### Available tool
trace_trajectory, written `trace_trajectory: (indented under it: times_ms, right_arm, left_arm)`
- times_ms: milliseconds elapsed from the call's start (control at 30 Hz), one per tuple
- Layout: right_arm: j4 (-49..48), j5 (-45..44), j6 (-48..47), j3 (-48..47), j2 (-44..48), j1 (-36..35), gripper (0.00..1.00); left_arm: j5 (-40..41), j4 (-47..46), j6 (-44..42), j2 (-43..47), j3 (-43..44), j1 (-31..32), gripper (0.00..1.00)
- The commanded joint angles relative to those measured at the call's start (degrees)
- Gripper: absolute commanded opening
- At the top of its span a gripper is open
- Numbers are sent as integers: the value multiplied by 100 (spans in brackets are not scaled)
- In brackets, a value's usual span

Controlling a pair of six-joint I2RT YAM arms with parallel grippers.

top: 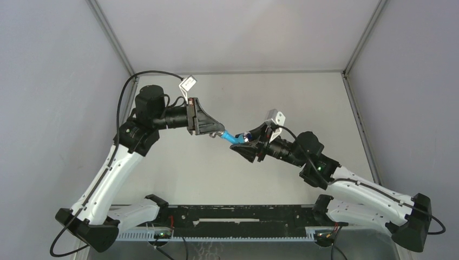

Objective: Install the water faucets

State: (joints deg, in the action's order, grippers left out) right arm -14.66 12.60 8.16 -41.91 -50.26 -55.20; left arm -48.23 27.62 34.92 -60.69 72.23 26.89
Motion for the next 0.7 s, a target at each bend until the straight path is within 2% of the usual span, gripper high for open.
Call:
trace_trajectory:
  times_ms: [0, 133, 267, 300, 400, 533, 600, 667]
  right_arm:
    - [-763, 756, 1524, -36, -90, 488, 0]
    - [-1042, 1386, 2159, -36, -252, 920, 0]
    - [-976, 1536, 1709, -36, -223, 863, 0]
    - [-881, 1528, 1556, -36, -182, 837, 0]
    - [-396, 1235, 1112, -36, 7, 773, 0]
    - [265, 766, 766, -36, 166, 824, 0]
    - [568, 592, 656, -36, 204, 923, 0]
    - [831, 371, 585, -28, 210, 1042, 0]
  left_arm:
    - [-311, -422, -143, 257, 183, -26, 0]
    - [-292, -520, -144, 356, 121, -26, 0]
    - [-32, -525, -156, 373, 131, -35, 1]
    - [3, -519, -160, 361, 148, -40, 6]
    - [344, -432, -240, 342, 222, -50, 39]
    - [926, -290, -455, 384, 273, -55, 66]
    - [1289, -228, -539, 423, 268, -51, 90]
    - [1706, -109, -679, 471, 238, -51, 97]
